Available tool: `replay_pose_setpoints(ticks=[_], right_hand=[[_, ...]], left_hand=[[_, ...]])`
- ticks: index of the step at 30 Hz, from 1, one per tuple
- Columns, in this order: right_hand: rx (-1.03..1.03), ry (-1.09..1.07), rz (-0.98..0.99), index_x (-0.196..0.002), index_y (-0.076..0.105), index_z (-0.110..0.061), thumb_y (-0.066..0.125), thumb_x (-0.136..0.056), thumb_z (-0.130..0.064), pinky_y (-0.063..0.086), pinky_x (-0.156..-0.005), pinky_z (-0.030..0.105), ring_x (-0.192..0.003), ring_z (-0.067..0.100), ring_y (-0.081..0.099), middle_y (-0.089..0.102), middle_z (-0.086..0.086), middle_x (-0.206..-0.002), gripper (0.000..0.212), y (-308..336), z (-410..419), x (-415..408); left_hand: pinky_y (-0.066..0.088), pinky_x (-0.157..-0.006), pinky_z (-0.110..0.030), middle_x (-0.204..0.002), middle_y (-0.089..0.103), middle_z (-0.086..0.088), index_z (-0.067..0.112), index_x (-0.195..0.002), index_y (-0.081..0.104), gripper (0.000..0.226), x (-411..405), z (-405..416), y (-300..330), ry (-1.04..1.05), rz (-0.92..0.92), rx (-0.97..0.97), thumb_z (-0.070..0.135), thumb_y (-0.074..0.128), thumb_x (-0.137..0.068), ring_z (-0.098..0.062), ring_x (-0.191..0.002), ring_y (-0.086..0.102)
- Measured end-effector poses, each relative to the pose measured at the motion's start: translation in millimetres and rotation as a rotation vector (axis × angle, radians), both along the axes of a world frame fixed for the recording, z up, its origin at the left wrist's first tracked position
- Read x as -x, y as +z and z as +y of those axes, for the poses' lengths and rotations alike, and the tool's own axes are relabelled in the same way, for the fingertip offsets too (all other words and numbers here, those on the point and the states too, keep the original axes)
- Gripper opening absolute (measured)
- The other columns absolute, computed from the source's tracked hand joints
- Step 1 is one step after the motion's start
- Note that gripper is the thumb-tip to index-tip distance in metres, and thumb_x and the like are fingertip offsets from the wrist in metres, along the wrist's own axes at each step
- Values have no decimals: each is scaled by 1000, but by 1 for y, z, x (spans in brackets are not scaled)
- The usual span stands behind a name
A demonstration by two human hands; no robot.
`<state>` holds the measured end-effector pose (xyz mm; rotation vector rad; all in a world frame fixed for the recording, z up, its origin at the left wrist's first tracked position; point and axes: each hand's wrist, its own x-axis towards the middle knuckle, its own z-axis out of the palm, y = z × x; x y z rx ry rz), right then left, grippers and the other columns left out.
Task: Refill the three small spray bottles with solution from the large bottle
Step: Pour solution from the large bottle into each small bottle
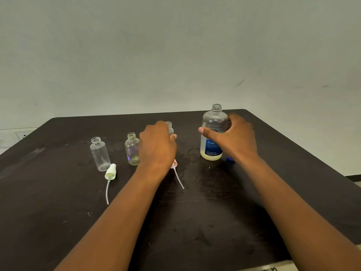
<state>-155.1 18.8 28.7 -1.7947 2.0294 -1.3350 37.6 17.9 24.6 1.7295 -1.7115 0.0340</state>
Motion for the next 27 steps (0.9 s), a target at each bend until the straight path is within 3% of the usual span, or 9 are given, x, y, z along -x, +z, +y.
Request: replay_pose_setpoints(ticks=[3,5,8,13,17,20,24,27], right_hand=[[71,-3,-10,-107,69,-30,71,-59,-85,63,-82,44,-98,16,73,76,-8,-105,73,-2,1,-2],[134,-6,-39,-104,70,-29,72,-60,-84,62,-81,43,-94,11,73,76,-10,-102,71,-2,2,-3],[213,-5,-57,-106,67,-29,72,-61,-84,62,-82,45,-93,11,72,75,-12,-101,71,0,3,-5],[288,15,-19,-118,64,-31,76,-65,-78,61,-85,45,-98,12,71,74,-12,-109,72,0,2,-5],[332,44,26,-121,65,-30,89,-68,-61,57,-79,35,-96,15,70,74,-11,-108,66,-2,1,-6],[361,61,73,-123,64,-32,91,-69,-53,56,-80,36,-98,17,68,73,-11,-111,64,-5,-2,-6],[364,65,138,-134,61,-32,91,-69,-51,56,-86,39,-108,23,66,72,-5,-121,74,-8,-6,-4],[406,80,160,-134,64,-26,92,-69,-41,56,-87,43,-108,28,65,72,1,-121,72,-9,-5,-5]], left_hand=[[44,-75,-37,-102,73,-10,12,-108,68,30,-2,-4,3,-22,90,79,39,70,-96,-33,-99,68],[53,-87,-40,-105,76,-5,16,-115,72,35,-1,-2,4,-66,166,143,44,72,-93,-29,-102,70],[55,-94,-44,-105,77,0,18,-118,74,43,0,3,6,-151,266,157,49,76,-89,-22,-102,71],[58,-86,-37,-93,75,9,23,-112,77,42,-2,8,7,-261,320,126,54,80,-84,-11,-89,70],[58,-85,-30,-86,69,17,22,-117,76,51,0,11,5,-290,347,106,52,86,-78,-3,-86,68],[59,-76,-26,-78,70,19,24,-104,79,42,0,11,2,-298,371,90,52,89,-74,3,-78,68],[61,-75,-27,-80,74,15,25,-99,80,37,-1,13,1,-323,389,67,50,90,-73,3,-75,69],[63,-69,-34,-82,75,14,26,-99,80,34,0,14,0,-341,404,45,48,90,-74,2,-61,67]])
